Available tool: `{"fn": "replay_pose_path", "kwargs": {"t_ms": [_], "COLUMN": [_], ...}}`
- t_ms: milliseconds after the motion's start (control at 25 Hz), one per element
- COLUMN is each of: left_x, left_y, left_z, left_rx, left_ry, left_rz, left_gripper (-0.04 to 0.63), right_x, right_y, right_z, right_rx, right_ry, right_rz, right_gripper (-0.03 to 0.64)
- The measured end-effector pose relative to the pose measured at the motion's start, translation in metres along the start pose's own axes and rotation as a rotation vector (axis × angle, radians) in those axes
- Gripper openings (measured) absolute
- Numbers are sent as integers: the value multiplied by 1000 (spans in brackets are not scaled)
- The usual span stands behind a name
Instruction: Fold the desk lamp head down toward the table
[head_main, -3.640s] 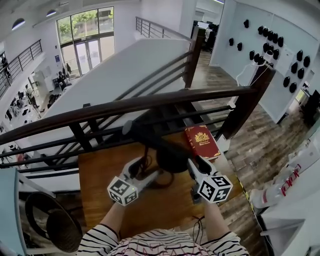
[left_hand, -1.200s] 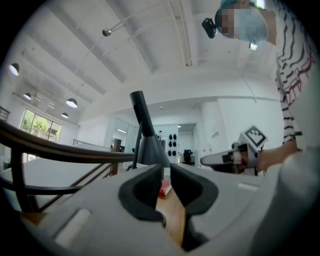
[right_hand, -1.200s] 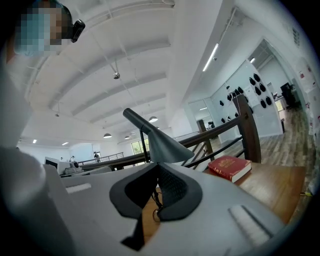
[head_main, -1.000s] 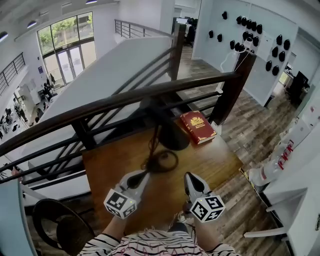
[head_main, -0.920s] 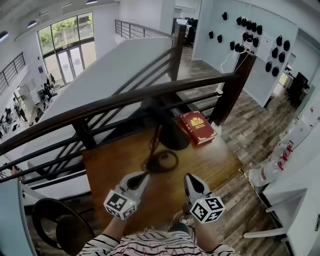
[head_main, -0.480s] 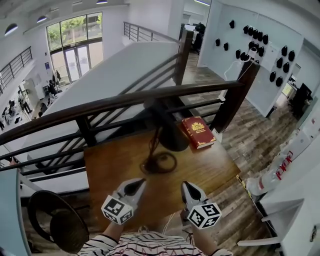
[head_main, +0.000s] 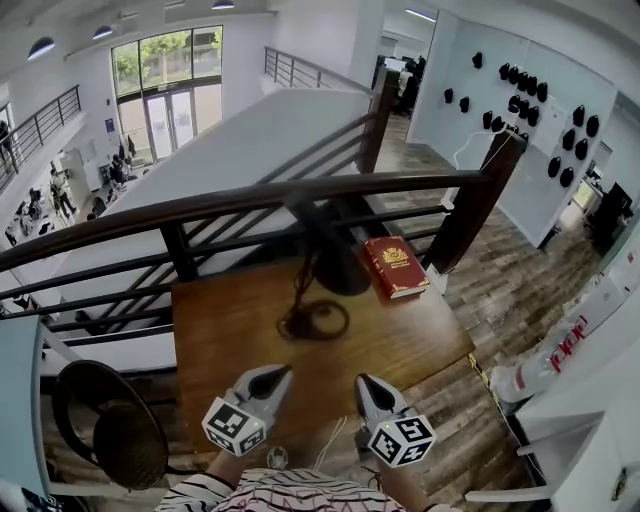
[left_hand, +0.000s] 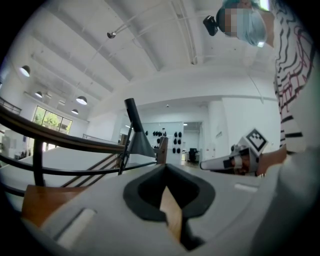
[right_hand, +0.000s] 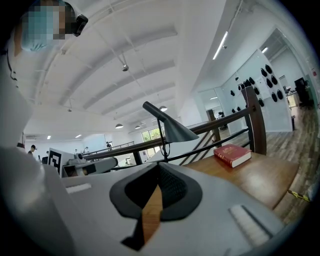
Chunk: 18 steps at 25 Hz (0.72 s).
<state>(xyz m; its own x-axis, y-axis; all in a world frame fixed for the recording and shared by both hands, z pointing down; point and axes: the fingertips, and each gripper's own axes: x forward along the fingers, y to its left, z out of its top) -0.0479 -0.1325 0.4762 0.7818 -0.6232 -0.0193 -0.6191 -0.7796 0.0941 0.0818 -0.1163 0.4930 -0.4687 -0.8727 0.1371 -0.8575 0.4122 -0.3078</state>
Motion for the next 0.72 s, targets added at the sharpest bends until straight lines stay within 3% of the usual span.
{"fn": "replay_pose_path", "kwargs": {"t_ms": [720], "left_x": [-40], "left_y": [-79], "left_z": [-23], "left_rx": [-11], "left_ry": [1], "left_rz": [102], "left_gripper": [2], "right_x": [-69], "right_y": [6], "right_z": [-31], "right_rx": [-29], "right_ry": [38], "right_rz": [76], "right_gripper": [0]}}
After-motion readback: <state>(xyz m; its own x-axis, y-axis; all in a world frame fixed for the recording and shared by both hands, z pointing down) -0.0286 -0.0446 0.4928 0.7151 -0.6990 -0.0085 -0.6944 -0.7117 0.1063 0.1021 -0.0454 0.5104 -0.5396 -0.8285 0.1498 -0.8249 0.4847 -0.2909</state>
